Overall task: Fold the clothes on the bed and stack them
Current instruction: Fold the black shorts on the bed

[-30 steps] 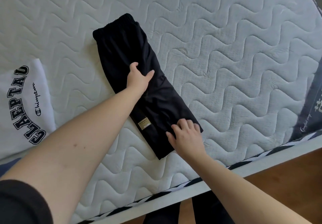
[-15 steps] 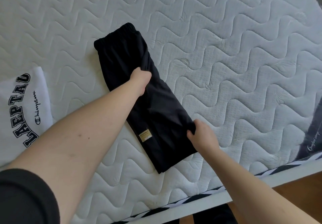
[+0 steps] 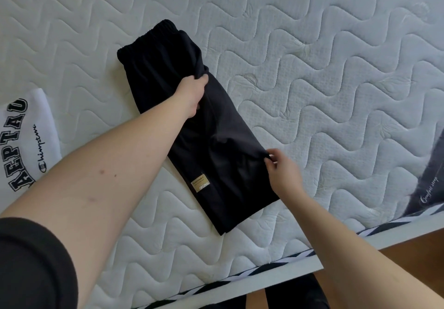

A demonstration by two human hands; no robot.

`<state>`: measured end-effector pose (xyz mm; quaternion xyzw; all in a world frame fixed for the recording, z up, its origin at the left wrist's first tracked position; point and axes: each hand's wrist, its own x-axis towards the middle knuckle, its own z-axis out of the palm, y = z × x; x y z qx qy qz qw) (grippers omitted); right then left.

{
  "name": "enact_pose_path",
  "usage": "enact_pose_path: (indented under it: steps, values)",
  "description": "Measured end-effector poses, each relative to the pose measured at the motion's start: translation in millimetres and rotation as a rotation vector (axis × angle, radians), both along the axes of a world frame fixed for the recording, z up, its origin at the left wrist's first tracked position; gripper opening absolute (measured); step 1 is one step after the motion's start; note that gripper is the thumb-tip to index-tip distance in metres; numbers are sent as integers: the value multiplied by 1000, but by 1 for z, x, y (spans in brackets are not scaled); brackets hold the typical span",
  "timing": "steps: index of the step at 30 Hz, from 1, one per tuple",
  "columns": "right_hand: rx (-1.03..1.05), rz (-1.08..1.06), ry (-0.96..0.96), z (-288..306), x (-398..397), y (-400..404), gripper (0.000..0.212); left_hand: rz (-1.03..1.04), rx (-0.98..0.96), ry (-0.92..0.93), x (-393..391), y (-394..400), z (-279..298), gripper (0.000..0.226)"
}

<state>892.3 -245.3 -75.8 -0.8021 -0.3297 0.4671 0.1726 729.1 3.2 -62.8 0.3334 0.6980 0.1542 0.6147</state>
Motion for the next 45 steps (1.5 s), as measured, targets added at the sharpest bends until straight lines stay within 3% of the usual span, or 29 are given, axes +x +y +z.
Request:
enact_pose_path:
  steps: [4,6,12,15,18,20,23,26,29,33,38,41,45]
  values:
    - [4,-131,-128,6,6,-16,19,-163,-92,54,-4,-38,8,56]
    - [-47,-149,-133,9,6,-29,32,-241,-149,81,-8,-63,8,57]
    - [-428,-46,62,20,-8,-51,66,-309,-340,60,-11,-126,3,31]
    - [-554,-203,273,22,-16,-54,75,-190,-319,-14,-6,-140,1,32]
    - [-528,-556,621,24,-22,-58,65,31,-318,-189,2,-145,4,30]
    - [-496,-624,728,24,-28,-63,56,148,-331,-285,8,-147,6,30]
    - [-351,-695,624,20,-37,-71,31,236,-360,-324,16,-152,8,31]
    - [-222,-579,361,17,-34,-82,32,259,-354,-370,19,-159,5,34]
    - [-202,-509,255,19,-24,-91,27,148,-330,-383,16,-173,3,40]
    - [-176,-653,404,23,-17,-88,28,29,-331,-295,14,-207,-1,45]
    - [-322,-679,548,26,-19,-81,51,38,-342,-127,29,-242,-7,41]
    - [-307,-693,433,26,-13,-85,54,96,-329,-267,41,-247,-2,33]
    - [-179,-891,618,20,-2,-92,58,110,-370,-499,53,-250,-2,34]
